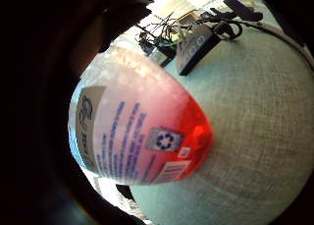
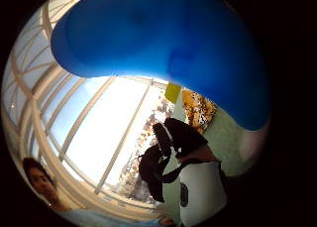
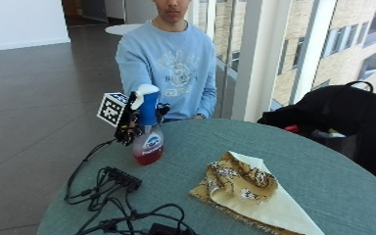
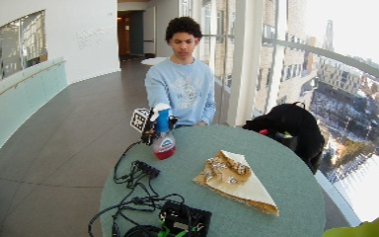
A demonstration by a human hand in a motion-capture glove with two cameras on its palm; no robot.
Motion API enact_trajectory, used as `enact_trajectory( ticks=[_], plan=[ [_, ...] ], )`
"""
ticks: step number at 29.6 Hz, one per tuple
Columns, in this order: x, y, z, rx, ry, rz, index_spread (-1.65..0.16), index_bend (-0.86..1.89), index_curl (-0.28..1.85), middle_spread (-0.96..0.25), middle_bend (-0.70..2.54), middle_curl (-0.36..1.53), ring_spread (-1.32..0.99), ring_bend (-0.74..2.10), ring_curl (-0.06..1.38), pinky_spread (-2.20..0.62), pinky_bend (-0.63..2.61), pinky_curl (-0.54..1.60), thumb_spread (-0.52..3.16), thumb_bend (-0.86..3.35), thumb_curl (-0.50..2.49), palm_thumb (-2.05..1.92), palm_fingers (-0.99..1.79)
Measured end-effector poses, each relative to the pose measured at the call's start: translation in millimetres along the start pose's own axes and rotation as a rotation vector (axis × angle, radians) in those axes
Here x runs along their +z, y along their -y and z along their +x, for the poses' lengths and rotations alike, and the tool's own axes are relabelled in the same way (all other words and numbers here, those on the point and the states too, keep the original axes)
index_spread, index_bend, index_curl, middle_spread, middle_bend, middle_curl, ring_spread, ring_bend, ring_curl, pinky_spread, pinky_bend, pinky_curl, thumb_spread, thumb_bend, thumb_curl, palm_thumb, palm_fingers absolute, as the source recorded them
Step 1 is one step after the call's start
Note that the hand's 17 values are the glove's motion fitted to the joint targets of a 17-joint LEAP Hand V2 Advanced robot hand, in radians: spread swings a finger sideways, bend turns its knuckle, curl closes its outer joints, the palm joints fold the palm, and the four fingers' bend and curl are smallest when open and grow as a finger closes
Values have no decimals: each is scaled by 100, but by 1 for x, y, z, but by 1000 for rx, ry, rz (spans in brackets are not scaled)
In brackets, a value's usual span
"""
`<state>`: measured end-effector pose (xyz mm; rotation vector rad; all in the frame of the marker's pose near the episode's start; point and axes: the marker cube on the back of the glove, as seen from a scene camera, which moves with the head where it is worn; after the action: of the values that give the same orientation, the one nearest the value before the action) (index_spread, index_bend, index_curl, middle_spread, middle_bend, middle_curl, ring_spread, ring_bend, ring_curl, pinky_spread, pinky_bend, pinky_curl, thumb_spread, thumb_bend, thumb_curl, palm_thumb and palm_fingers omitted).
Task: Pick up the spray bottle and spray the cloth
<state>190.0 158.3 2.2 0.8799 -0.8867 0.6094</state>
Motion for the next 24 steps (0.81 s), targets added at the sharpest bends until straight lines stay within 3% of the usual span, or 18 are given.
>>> enact_trajectory(
  ticks=[9, 24],
  plan=[
    [9, 8, 8, -2, -71, 25, -32, 23, 32, -10, 56, 43, 0, 38, 32, 26, 9, 20, 100, 6, 37, 81, 74],
    [-5, 15, -3, -96, 13, -113, -27, 15, 36, -12, 43, 44, -9, 57, 41, 29, 17, 23, 77, 3, 51, 99, 90]
  ],
)
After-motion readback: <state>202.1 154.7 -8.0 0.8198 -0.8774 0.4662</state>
